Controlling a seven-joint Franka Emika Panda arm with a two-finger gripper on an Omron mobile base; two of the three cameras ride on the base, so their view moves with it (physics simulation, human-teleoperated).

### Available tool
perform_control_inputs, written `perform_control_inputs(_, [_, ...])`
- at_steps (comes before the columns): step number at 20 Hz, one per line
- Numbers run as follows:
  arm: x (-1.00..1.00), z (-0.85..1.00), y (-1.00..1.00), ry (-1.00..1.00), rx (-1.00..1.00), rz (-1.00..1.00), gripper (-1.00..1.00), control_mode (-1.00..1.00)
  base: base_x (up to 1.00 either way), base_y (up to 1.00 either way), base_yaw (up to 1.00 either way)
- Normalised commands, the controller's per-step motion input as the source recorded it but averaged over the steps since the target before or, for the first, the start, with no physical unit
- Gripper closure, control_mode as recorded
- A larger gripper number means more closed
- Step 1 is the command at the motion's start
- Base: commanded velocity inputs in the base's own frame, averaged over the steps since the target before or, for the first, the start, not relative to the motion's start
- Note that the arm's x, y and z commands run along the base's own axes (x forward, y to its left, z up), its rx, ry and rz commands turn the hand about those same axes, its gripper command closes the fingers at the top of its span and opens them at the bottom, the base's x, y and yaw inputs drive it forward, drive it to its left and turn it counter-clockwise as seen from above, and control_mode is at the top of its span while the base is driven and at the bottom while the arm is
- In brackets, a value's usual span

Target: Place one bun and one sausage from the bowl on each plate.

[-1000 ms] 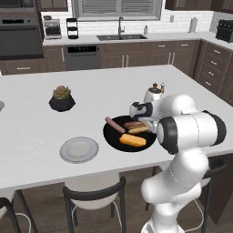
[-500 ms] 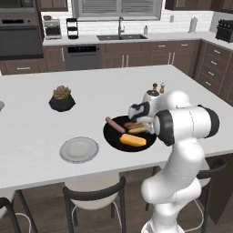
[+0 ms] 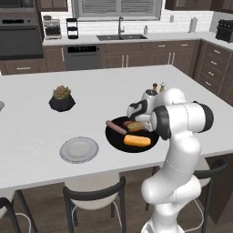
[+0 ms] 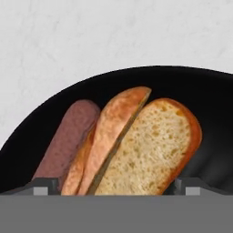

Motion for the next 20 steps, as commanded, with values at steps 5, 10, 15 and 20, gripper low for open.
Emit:
perform_control_inputs(5, [0.05, -0.23, 0.00, 0.01, 0.00, 0.00, 1.00, -1.00, 0.00, 0.00, 0.00])
perform_control_inputs(10, [0.03, -0.05, 0.01, 0.01, 0.00, 0.00, 1.00, -1.00, 0.00, 0.00, 0.00])
perform_control_inputs(15, [-0.26, 0.31, 0.00, -0.06, 0.00, 0.00, 1.00, -1.00, 0.00, 0.00, 0.00])
perform_control_inputs(20, [-0.89, 1.00, 0.02, -0.19, 0.00, 0.00, 1.00, -1.00, 0.00, 0.00, 0.00])
